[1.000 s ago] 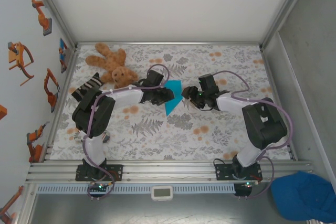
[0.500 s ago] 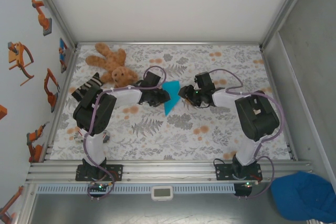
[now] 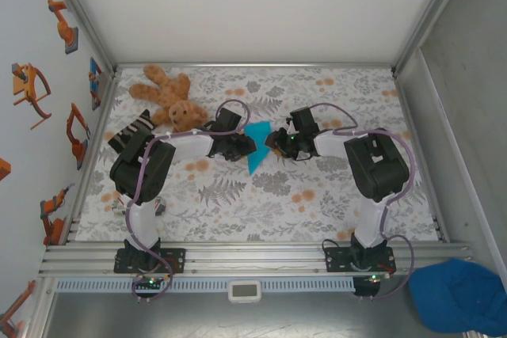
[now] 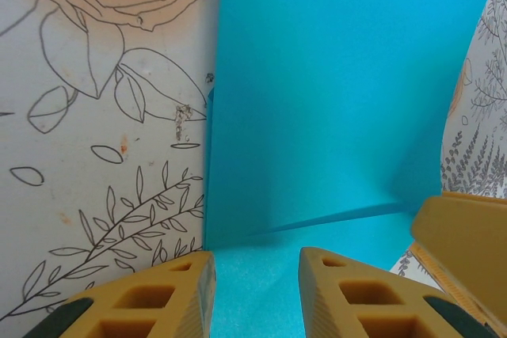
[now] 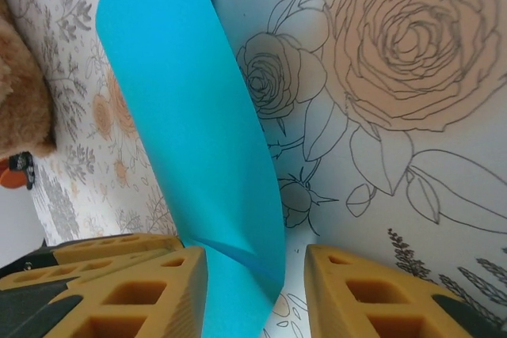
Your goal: Fold a paper plane with a square sheet of paper (pick it up from the middle)
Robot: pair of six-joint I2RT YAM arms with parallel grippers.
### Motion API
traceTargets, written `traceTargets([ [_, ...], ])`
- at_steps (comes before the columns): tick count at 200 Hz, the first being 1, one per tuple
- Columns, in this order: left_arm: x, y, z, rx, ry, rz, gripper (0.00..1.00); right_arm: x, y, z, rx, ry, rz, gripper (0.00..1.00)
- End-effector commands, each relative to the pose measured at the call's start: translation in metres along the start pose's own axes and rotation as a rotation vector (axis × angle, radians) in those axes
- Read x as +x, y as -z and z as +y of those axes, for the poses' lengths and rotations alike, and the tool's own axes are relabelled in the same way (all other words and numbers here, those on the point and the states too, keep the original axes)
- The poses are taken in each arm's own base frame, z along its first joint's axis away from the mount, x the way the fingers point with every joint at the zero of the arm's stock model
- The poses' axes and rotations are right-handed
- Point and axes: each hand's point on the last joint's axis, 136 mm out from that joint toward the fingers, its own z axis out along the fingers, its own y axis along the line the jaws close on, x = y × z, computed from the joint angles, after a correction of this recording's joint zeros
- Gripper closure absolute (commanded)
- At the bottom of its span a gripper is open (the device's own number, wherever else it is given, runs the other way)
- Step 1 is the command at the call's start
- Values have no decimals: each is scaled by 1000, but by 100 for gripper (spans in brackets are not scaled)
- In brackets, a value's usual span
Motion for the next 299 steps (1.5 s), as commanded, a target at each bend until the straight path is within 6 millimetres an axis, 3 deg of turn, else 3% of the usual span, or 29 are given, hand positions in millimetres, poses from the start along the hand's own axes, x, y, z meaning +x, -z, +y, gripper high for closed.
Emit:
traceTargets([
  [1,10,-7,23,-62,25,32,67,-3,-5,17,-71,23,10,68],
  [25,8,-4,23,-63,24,24,67,-5,-5,21,-97,19,-2,77],
  [61,0,10,14,-45,7,-7,67,-9,1,21,-93,18,-41,100],
  [105,-15,51,-18,31,-124,-121,57,-20,26,23,-50,28,-156,100],
  [145,-7,63,-44,47,-392,-202,43,-27,54,14,-4,-56,-293,100],
  [174,6,58,-61,67,-572,-235,33,-27,72,2,27,-168,-369,100],
  [213,26,38,-83,143,-778,-257,31,-26,89,-6,74,-248,-419,100],
  [233,35,32,-93,169,-893,-277,31,-23,89,-12,112,-278,-398,100],
  [299,59,6,-93,155,-1195,-339,32,-10,79,-24,139,-398,-332,100],
])
